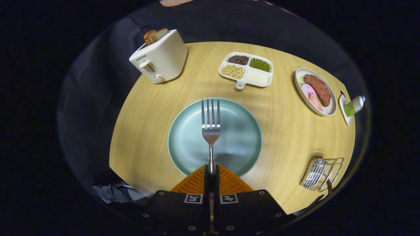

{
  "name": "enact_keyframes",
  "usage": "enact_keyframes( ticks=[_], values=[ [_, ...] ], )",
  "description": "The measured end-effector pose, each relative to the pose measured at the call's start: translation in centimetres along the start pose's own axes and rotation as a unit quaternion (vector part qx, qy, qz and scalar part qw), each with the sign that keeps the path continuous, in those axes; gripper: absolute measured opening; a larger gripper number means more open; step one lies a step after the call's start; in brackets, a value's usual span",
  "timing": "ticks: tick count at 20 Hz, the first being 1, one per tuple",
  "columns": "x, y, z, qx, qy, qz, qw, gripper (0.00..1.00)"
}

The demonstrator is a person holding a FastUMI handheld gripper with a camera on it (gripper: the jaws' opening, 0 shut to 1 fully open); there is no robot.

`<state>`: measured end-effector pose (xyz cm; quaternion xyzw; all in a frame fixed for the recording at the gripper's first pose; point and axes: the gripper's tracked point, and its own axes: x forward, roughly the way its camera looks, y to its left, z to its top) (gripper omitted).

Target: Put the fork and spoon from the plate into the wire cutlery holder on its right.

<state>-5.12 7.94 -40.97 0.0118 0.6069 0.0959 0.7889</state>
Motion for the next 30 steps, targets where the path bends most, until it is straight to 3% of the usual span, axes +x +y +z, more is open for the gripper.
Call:
enact_keyframes(
  ticks=[13,22,30],
  values=[
    [-7.9,-16.9,-7.6,0.143,-0.032,-0.083,0.986,0.05],
    [-8.3,-23.2,-11.4,0.147,0.001,-0.109,0.983,0.05],
    [-6.8,-23.5,-12.0,0.123,0.036,-0.090,0.988,0.06]
  ],
)
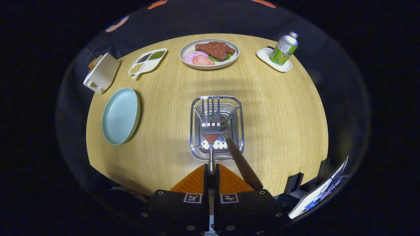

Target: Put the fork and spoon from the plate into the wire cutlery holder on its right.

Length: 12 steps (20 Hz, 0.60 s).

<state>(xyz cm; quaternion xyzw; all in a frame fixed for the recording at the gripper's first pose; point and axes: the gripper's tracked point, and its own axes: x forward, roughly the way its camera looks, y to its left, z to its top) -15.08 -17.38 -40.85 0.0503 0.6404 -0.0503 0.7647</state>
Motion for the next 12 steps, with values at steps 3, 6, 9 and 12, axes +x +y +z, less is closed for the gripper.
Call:
enact_keyframes(
  ticks=[3,6,9,12],
  values=[
    [-0.4,-0.1,0.5,0.022,-0.007,0.009,1.000,0.09],
    [-1.8,0.1,1.7,0.046,-0.035,0.024,0.998,0.13],
    [-3.9,0.4,4.1,0.071,-0.084,0.041,0.993,0.16],
    [-6.7,0.6,7.6,0.071,-0.162,0.049,0.983,0.23]
  ],
)
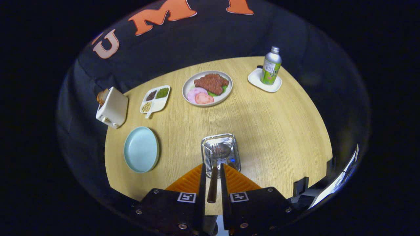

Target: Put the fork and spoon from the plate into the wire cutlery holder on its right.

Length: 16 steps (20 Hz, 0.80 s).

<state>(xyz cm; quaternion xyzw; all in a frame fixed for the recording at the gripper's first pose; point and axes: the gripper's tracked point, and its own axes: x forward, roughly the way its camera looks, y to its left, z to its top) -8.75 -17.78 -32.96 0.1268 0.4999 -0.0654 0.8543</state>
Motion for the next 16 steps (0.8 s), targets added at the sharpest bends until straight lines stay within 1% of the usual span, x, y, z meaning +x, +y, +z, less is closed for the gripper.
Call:
enact_keyframes(
  ticks=[1,2,3,5,6,7,8,9,10,12,16],
  values=[
    [-0.7,0.8,1.9,-0.003,-0.037,0.011,0.999,0.25],
    [-1.6,2.0,4.0,-0.008,-0.083,0.026,0.996,0.29],
    [-2.5,2.9,6.4,-0.010,-0.133,0.037,0.990,0.33],
    [-5.3,4.8,10.1,-0.019,-0.220,0.059,0.973,0.42],
    [-6.7,5.8,11.7,-0.028,-0.259,0.067,0.963,0.50],
    [-8.0,6.5,13.2,-0.035,-0.295,0.070,0.952,0.54],
    [-9.2,7.5,14.4,-0.040,-0.324,0.072,0.942,0.64],
    [-10.5,8.2,15.4,-0.044,-0.349,0.074,0.933,0.68],
    [-11.9,9.0,16.5,-0.049,-0.374,0.077,0.923,0.76],
    [-14.7,10.1,18.3,-0.057,-0.419,0.082,0.903,0.84],
    [-19.3,12.9,20.5,-0.060,-0.482,0.089,0.870,0.89]
  ],
)
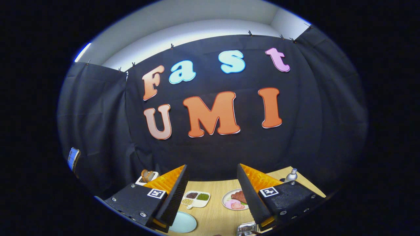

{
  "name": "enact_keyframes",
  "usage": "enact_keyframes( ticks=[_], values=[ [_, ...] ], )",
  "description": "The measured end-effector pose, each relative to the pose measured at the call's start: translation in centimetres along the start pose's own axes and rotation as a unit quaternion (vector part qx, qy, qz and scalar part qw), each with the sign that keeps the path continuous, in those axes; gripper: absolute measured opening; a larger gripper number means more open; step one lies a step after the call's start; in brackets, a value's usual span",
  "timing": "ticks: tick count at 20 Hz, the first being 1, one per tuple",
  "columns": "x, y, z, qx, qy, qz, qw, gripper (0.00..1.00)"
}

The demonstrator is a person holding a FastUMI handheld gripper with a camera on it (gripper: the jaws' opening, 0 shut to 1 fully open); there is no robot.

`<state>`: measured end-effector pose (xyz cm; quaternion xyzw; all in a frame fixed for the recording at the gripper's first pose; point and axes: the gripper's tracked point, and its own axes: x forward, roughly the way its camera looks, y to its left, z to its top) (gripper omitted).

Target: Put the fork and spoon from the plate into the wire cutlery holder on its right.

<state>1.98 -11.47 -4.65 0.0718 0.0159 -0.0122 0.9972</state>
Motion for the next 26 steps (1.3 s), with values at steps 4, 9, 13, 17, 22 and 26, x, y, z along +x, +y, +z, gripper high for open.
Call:
enact_keyframes(
  ticks=[4,9,13,17,22,26],
  values=[
    [-0.3,2.0,2.6,-0.029,-0.047,-0.004,0.998,0.89],
    [-1.0,2.1,3.0,-0.049,-0.057,-0.014,0.997,0.89],
    [-1.3,2.5,3.1,-0.043,-0.056,-0.007,0.997,0.89],
    [-1.2,2.4,3.1,-0.048,-0.056,-0.016,0.997,0.89],
    [-0.9,2.9,2.6,-0.047,-0.048,-0.011,0.998,0.89],
    [-0.8,3.8,1.9,-0.050,-0.038,-0.002,0.998,0.89]
  ],
)
